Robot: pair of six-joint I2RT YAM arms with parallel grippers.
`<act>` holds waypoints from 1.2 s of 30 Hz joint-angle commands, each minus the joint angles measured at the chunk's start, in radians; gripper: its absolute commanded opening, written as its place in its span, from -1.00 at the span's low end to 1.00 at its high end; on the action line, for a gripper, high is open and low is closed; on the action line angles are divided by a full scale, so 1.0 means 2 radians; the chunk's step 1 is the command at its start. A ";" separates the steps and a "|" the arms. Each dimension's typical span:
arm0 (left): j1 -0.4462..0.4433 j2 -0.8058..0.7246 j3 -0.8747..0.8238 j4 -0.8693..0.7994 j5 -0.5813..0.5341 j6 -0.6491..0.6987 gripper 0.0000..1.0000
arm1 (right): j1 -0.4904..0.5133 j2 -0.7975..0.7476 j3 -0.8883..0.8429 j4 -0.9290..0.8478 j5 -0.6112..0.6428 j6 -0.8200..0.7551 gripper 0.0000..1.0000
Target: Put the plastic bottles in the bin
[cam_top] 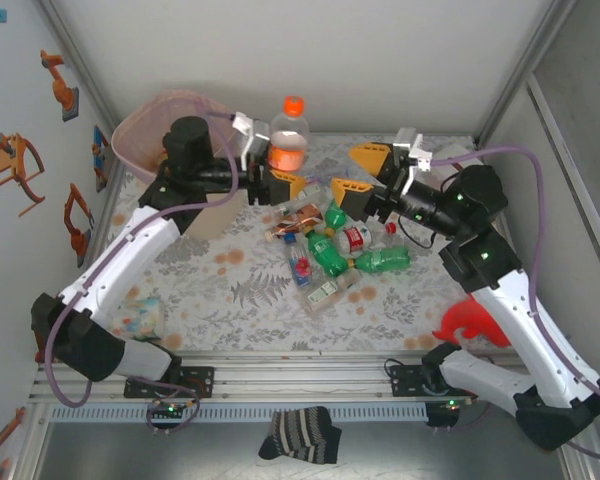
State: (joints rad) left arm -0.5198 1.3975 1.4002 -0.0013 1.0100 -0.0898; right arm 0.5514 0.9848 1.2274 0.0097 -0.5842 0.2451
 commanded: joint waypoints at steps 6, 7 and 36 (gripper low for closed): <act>0.108 -0.013 0.070 -0.148 -0.182 0.033 -0.07 | 0.002 -0.008 -0.002 -0.043 0.036 -0.020 0.53; 0.118 -0.011 0.075 -0.163 -0.202 0.035 -0.07 | 0.002 -0.008 -0.002 -0.044 0.038 -0.020 0.53; 0.218 0.244 0.250 -0.462 -0.461 0.121 -0.05 | 0.002 0.007 0.003 -0.043 0.042 -0.014 0.51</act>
State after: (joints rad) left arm -0.0891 1.8526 1.8519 -0.8524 0.0990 0.1184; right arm 0.5514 0.9989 1.2274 -0.1005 -0.5037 0.2192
